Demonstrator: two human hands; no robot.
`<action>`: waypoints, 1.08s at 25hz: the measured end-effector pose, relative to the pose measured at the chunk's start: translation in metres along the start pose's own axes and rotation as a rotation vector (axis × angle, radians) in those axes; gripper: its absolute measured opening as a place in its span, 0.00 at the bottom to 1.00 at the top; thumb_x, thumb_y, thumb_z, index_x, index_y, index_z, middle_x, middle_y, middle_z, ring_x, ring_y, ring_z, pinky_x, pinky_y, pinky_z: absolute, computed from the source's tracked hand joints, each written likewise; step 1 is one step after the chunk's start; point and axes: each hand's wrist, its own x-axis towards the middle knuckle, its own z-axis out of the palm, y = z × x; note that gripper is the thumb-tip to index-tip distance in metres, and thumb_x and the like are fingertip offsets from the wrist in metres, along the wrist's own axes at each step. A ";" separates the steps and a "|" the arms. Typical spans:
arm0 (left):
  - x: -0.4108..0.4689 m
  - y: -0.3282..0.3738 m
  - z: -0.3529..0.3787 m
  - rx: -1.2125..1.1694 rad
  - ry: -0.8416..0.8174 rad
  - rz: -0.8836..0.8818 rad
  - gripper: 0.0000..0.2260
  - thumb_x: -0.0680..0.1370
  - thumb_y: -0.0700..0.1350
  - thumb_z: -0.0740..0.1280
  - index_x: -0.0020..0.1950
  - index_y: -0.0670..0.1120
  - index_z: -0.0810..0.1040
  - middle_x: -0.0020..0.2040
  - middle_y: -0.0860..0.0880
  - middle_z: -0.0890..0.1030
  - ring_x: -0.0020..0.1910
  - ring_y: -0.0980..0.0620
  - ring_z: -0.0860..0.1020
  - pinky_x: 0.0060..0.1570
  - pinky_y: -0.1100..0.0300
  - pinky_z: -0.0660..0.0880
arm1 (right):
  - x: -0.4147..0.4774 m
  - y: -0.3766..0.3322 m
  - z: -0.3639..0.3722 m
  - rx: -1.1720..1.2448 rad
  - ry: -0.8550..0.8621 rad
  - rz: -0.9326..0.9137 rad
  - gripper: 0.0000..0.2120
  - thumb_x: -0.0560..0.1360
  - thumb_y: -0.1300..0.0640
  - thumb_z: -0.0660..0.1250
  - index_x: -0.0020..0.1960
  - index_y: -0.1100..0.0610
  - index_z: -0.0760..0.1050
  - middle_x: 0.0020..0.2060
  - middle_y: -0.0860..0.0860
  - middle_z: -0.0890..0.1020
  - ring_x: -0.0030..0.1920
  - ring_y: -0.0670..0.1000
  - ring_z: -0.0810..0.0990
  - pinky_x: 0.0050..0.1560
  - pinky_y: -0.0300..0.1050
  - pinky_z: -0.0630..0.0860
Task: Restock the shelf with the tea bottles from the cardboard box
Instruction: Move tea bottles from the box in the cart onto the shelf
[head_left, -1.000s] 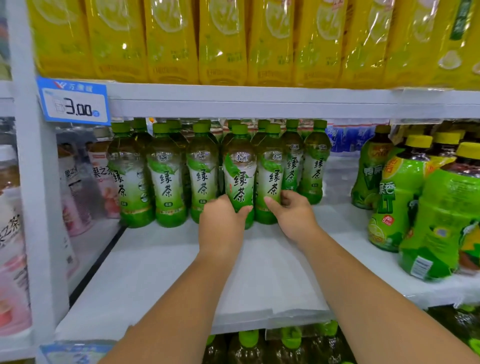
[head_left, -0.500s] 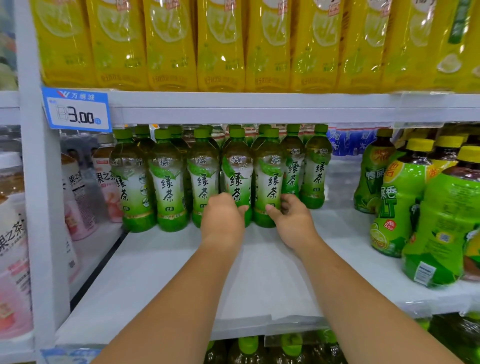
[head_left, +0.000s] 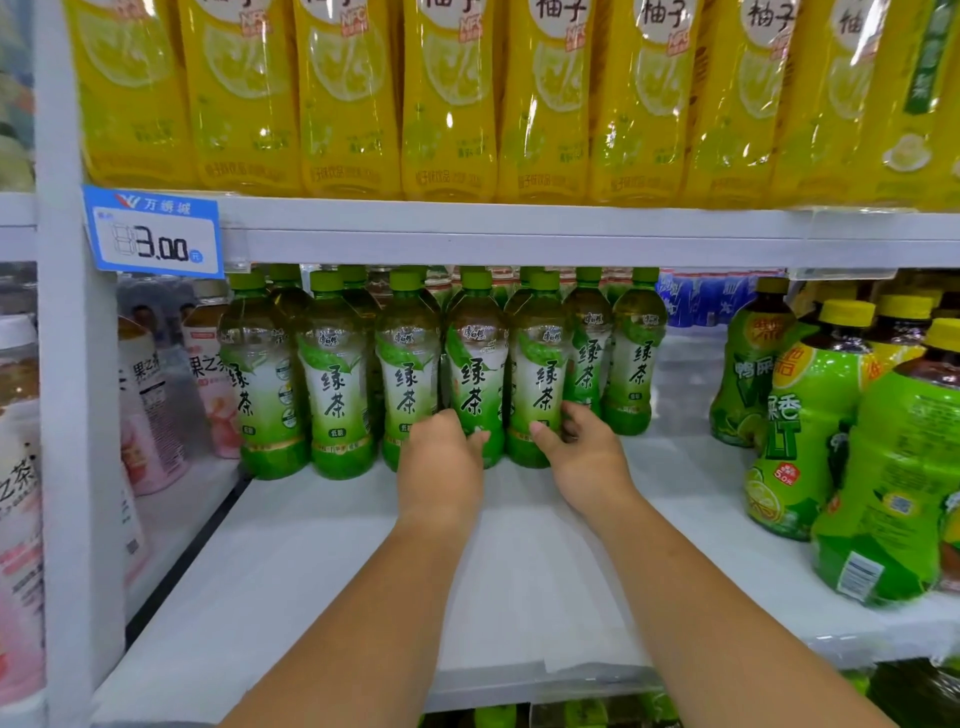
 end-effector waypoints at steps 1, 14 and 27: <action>0.000 -0.001 0.001 -0.005 0.001 0.005 0.11 0.77 0.51 0.71 0.50 0.42 0.82 0.44 0.44 0.83 0.43 0.45 0.79 0.42 0.57 0.74 | -0.001 -0.001 0.000 -0.001 -0.004 0.007 0.21 0.76 0.54 0.71 0.68 0.52 0.74 0.58 0.48 0.81 0.57 0.48 0.80 0.62 0.51 0.77; -0.028 0.006 -0.021 -0.464 -0.266 -0.120 0.10 0.73 0.50 0.69 0.53 0.51 0.78 0.53 0.50 0.80 0.53 0.49 0.78 0.51 0.59 0.70 | -0.029 -0.029 -0.011 -0.048 -0.111 0.090 0.25 0.79 0.43 0.63 0.72 0.52 0.68 0.65 0.48 0.77 0.61 0.48 0.76 0.64 0.47 0.71; -0.075 0.053 -0.100 -0.339 -0.630 -0.487 0.25 0.82 0.57 0.61 0.76 0.47 0.66 0.73 0.47 0.71 0.70 0.47 0.70 0.66 0.56 0.66 | -0.123 -0.093 -0.070 0.017 -0.098 0.491 0.22 0.81 0.50 0.62 0.74 0.52 0.66 0.63 0.49 0.74 0.63 0.48 0.75 0.63 0.42 0.71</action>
